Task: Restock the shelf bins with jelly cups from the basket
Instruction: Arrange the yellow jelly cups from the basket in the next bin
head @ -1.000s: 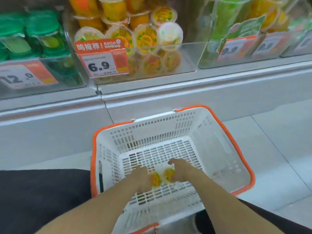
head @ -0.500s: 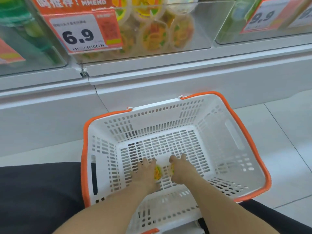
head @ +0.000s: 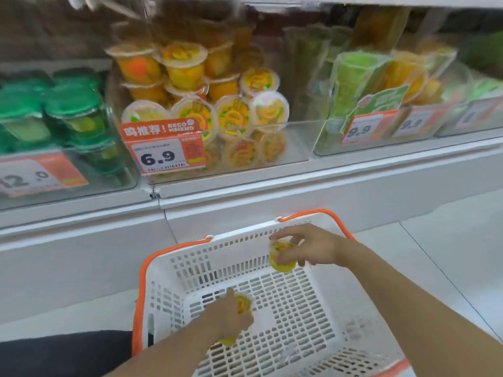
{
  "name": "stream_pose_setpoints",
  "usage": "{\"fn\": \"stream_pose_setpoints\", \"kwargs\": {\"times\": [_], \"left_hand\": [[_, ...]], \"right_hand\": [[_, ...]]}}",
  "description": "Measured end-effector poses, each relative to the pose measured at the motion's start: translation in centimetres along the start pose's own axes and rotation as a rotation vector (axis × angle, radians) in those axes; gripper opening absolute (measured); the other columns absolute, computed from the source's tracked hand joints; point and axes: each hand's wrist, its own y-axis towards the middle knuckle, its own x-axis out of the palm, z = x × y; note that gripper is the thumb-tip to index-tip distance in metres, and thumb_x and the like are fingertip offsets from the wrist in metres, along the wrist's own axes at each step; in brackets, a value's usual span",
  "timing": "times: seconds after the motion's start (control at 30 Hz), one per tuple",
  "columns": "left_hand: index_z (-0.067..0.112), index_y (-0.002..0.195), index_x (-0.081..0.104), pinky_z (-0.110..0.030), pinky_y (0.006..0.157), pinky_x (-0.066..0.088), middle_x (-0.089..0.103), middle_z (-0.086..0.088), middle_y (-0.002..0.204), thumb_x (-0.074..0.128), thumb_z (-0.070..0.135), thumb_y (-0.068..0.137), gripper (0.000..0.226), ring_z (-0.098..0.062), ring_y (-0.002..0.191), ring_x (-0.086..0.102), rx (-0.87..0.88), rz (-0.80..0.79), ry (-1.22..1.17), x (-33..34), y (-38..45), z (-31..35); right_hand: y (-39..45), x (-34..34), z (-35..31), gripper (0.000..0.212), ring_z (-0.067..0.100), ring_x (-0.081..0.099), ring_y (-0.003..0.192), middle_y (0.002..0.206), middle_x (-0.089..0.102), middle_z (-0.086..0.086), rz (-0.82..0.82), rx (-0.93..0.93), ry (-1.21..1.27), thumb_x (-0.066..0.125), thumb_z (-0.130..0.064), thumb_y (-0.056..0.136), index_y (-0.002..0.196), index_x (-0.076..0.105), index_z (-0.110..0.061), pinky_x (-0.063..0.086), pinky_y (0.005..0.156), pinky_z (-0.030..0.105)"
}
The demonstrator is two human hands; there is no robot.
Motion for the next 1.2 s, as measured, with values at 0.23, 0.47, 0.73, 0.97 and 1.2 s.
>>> {"fn": "stream_pose_setpoints", "kwargs": {"times": [0.23,0.47,0.73,0.97,1.2], "left_hand": [[0.023,0.117,0.045,-0.035,0.062,0.054,0.065,-0.004,0.100,0.069,0.064,0.074,0.064,-0.021,0.077,0.065,0.209,0.249,-0.059,-14.8,-11.7,7.8],[0.046,0.134,0.038,-0.022,0.061,0.044,0.056,0.012,0.115,0.073,0.060,0.076,0.069,-0.013,0.087,0.059,0.443,0.516,-0.040,-20.9,-21.3,10.7],[0.034,0.113,0.050,-0.032,0.071,0.050,0.063,0.006,0.093,0.067,0.065,0.069,0.056,-0.024,0.093,0.064,0.338,0.768,0.152,-20.3,-21.0,10.7],[0.035,0.137,0.039,-0.034,0.073,0.049,0.066,0.001,0.100,0.062,0.063,0.072,0.074,-0.029,0.096,0.063,0.351,0.813,0.178,-20.2,-20.3,10.8],[0.042,0.143,0.034,-0.033,0.079,0.054,0.067,0.005,0.105,0.065,0.063,0.073,0.079,-0.025,0.097,0.064,0.350,0.813,0.122,-20.9,-20.5,10.9]], "right_hand": [[-7.3,-8.5,-11.4,0.045,0.015,0.067,0.071,0.095,0.072,0.010,0.124,-0.235,-0.030,0.080,-0.035,0.079,0.122,0.068,-0.030,0.056,0.075,0.036],[-6.0,-13.0,-18.2,0.062,0.014,0.068,0.080,0.098,0.071,0.007,0.638,-0.487,0.301,0.094,-0.019,0.061,0.114,0.062,-0.013,0.058,0.069,0.026],[5.5,-15.8,-22.0,0.068,0.017,0.071,0.091,0.100,0.074,0.002,1.028,-0.453,0.482,0.097,-0.037,0.048,0.105,0.070,-0.011,0.060,0.085,0.036],[9.2,-16.5,-24.0,0.099,0.023,0.060,0.120,0.127,0.065,0.005,0.977,-0.494,0.406,0.096,-0.046,0.048,0.131,0.053,-0.013,0.047,0.108,0.040],[7.6,-16.5,-22.3,0.068,0.021,0.066,0.106,0.114,0.071,0.003,0.949,-0.491,0.331,0.090,-0.040,0.061,0.119,0.066,-0.014,0.054,0.094,0.035]]}}
